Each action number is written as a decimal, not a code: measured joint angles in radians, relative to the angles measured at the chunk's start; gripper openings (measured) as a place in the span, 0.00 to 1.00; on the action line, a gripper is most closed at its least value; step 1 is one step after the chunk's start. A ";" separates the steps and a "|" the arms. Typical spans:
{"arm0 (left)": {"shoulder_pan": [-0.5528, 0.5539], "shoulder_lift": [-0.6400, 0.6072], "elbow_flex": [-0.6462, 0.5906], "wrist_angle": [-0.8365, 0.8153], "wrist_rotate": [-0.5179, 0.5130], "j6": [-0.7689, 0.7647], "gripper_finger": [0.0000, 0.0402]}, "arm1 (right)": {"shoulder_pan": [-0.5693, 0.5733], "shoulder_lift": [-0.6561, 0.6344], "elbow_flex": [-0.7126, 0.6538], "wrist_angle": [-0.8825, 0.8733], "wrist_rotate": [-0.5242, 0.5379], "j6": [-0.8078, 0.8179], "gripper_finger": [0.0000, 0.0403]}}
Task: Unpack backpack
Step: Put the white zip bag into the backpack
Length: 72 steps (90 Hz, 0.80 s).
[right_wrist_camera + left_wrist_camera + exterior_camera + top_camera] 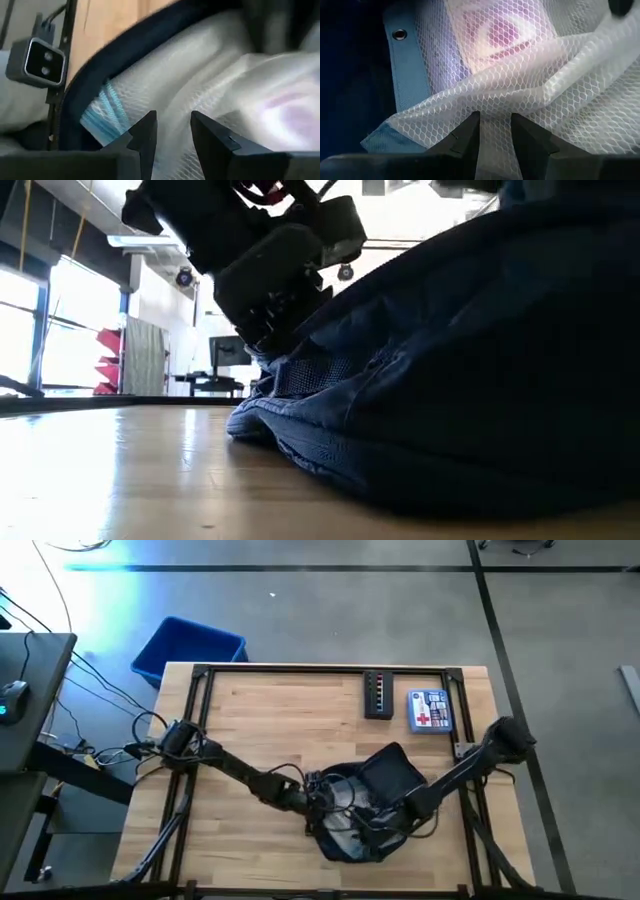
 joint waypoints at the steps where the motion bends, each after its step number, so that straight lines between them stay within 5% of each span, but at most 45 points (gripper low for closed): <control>1: -0.001 -0.001 0.000 -0.003 0.001 0.000 0.22 | 0.000 0.009 0.000 0.007 -0.004 0.000 0.27; 20: -0.021 -0.081 -0.002 -0.078 -0.002 -0.017 0.22 | -0.003 0.123 0.007 0.051 -0.016 0.022 0.27; 51: -0.145 -0.304 0.009 -0.118 -0.120 0.016 0.22 | -0.001 0.062 -0.002 0.023 0.062 -0.004 0.27; 72: -0.263 -0.285 -0.004 -0.126 -0.107 0.084 0.22 | -0.002 0.045 -0.003 0.022 0.084 -0.004 0.27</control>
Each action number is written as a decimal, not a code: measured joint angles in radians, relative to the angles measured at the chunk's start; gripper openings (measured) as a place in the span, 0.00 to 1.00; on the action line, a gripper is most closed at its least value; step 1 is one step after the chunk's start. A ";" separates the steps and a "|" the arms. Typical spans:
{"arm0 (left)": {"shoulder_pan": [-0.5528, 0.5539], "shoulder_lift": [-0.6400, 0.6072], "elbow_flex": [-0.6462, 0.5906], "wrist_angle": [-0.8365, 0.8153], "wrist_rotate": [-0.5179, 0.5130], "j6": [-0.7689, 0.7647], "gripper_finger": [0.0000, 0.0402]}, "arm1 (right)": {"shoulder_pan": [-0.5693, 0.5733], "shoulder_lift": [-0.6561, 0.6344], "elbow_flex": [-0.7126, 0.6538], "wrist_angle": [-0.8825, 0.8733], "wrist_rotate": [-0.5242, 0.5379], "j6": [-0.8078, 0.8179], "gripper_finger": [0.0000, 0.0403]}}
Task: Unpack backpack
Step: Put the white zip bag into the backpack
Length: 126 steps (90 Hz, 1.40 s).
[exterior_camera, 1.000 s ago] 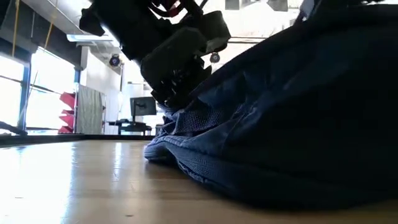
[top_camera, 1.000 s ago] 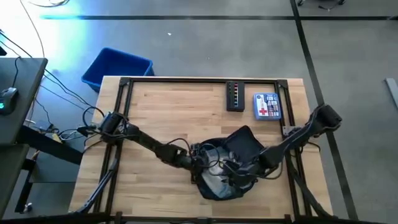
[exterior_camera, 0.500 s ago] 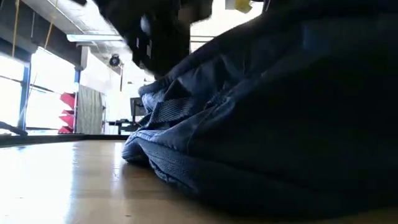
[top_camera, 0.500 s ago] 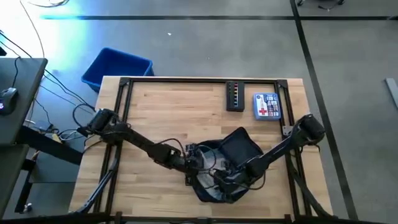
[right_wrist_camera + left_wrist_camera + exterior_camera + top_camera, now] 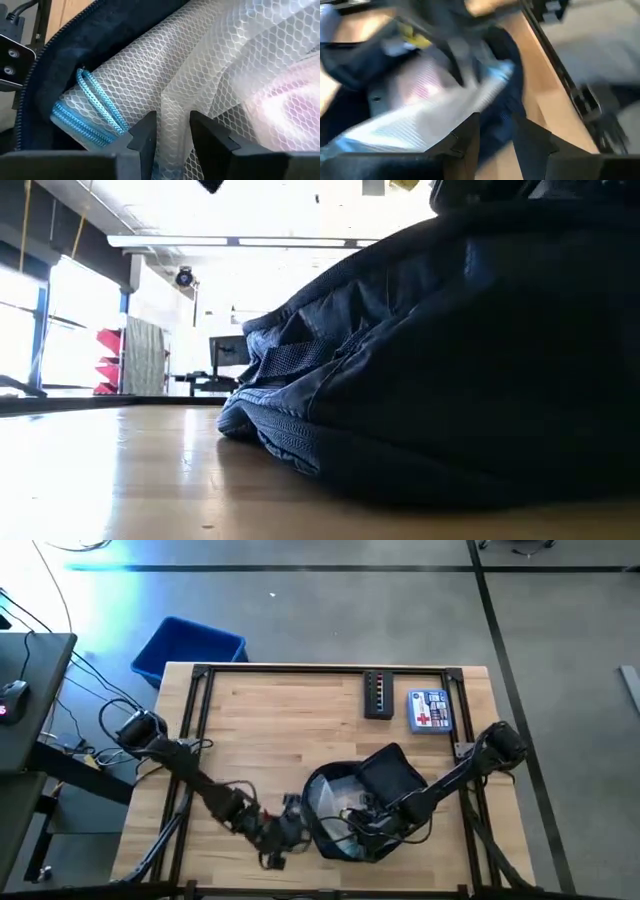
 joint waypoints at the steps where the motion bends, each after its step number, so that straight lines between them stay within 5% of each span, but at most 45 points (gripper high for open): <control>1: -0.004 0.005 0.000 -0.002 0.000 0.006 0.22 | 0.000 0.000 0.000 0.000 0.000 0.000 0.27; 26: -0.029 0.106 -0.007 0.038 -0.206 0.265 0.25 | 0.000 -0.002 0.000 0.004 -0.001 0.002 0.27; 58: 0.105 0.157 -0.006 0.016 0.012 0.302 0.37 | -0.001 -0.004 0.000 0.008 -0.011 0.002 0.27; 66: 0.111 0.165 -0.006 0.012 -0.001 0.355 0.31 | 0.001 -0.004 0.001 0.004 -0.011 0.000 0.27; 81: 0.083 0.162 0.040 -0.008 -0.111 0.457 0.03 | 0.007 -0.004 0.002 -0.002 -0.011 0.000 0.27; 100: 0.025 0.162 0.152 -0.008 -0.303 0.646 0.01 | 0.008 0.004 0.003 0.002 -0.010 0.000 0.27; 126: 0.022 0.161 0.178 -0.043 -0.277 0.630 0.00 | 0.007 -0.023 0.004 -0.017 -0.016 -0.026 0.27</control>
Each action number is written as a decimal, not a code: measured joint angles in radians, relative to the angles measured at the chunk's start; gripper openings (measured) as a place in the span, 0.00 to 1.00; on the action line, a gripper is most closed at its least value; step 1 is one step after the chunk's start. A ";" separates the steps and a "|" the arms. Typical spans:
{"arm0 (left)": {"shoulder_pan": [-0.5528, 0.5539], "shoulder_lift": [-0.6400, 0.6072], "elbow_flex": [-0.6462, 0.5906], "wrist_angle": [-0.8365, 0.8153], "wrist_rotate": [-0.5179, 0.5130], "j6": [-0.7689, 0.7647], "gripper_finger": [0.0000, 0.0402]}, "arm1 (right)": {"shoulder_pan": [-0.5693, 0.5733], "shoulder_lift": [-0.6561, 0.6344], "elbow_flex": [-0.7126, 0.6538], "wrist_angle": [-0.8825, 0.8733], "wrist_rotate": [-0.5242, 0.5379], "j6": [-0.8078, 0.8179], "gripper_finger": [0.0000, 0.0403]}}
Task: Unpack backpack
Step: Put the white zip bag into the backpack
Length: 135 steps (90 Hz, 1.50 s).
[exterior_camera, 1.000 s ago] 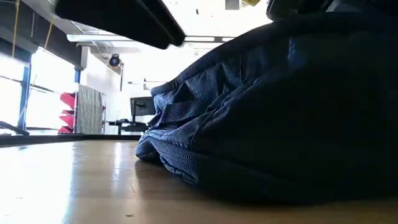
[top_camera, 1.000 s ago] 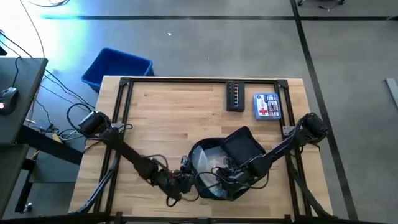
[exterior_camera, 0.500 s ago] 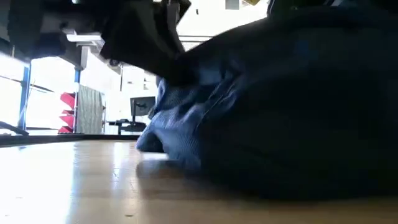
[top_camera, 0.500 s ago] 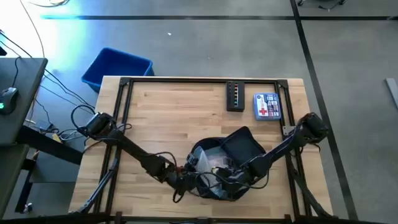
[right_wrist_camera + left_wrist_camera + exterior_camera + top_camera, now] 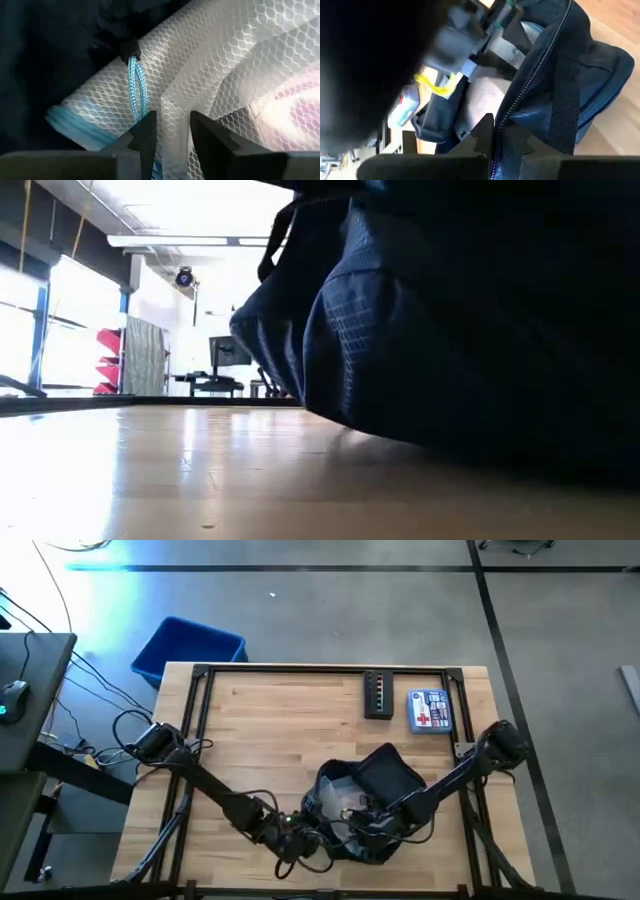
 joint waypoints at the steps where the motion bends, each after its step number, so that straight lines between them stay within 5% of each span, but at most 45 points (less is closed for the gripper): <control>1: 0.000 0.000 0.000 -0.003 0.000 -0.002 0.00 | 0.000 -0.003 0.000 -0.003 0.000 0.001 0.27; 27: -0.001 0.000 0.000 -0.035 0.018 -0.033 0.00 | 0.009 -0.067 0.103 -0.211 -0.085 0.008 0.27; 51: -0.009 0.000 0.000 -0.097 0.049 -0.094 0.00 | 0.007 -0.091 0.186 -0.232 0.193 -0.047 0.27; 75: -0.024 -0.001 0.000 -0.114 0.049 -0.104 0.00 | -0.083 -0.048 0.187 -0.050 0.239 -0.155 0.27; 97: -0.040 -0.001 0.000 -0.128 0.049 -0.090 0.00 | -0.172 0.064 0.187 -0.070 0.161 -0.144 0.22; 116: -0.049 -0.001 0.000 -0.101 0.028 0.133 0.00 | -0.222 0.163 0.188 -0.082 0.038 -0.104 0.10; 135: -0.049 -0.001 0.000 -0.093 0.027 0.058 0.00 | -0.202 0.178 0.189 -0.064 0.091 -0.138 0.03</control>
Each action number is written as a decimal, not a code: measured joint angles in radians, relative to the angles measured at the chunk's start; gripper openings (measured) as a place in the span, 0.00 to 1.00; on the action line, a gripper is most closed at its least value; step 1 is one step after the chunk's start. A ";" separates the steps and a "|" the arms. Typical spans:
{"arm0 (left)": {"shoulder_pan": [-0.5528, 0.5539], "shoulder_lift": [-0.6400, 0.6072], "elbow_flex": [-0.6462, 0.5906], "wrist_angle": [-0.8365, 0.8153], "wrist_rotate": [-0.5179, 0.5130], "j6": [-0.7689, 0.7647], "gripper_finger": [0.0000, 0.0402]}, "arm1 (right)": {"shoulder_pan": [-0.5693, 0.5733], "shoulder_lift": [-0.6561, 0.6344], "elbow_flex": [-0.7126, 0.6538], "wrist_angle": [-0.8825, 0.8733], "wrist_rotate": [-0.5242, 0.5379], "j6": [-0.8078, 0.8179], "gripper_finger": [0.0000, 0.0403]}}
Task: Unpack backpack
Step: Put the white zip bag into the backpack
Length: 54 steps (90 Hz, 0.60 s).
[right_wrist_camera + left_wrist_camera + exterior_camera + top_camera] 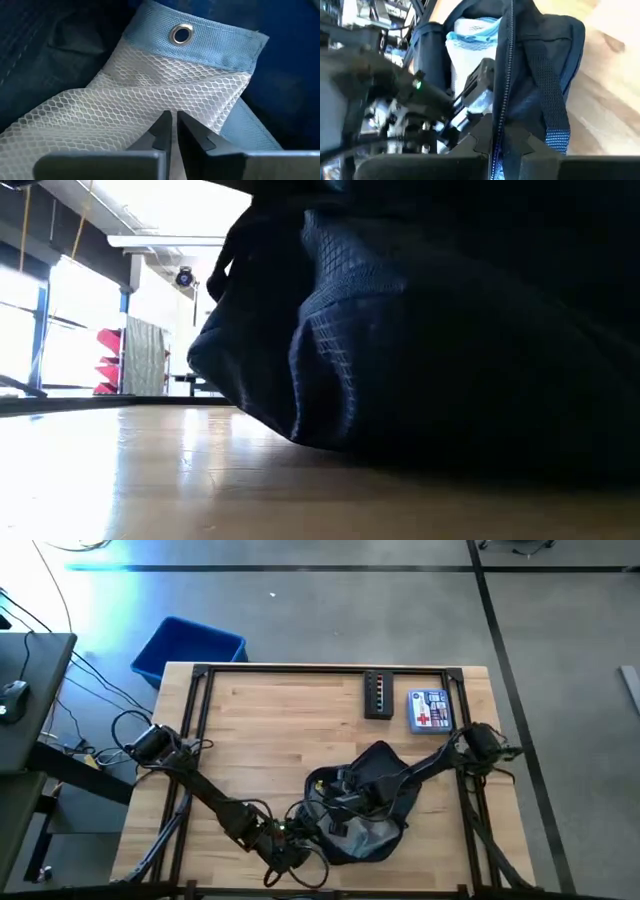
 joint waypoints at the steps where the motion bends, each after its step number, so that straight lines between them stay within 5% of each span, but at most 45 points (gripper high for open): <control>1: 0.000 0.000 0.000 -0.001 0.000 -0.007 0.00 | 0.003 -0.002 -0.001 0.000 0.007 -0.003 0.02; 26: -0.014 -0.001 0.002 -0.009 -0.016 -0.066 0.00 | 0.100 -0.124 -0.002 -0.027 0.132 -0.022 0.00; 54: -0.009 -0.002 0.002 0.019 -0.008 -0.040 0.00 | 0.148 -0.176 -0.003 -0.227 0.105 0.125 0.00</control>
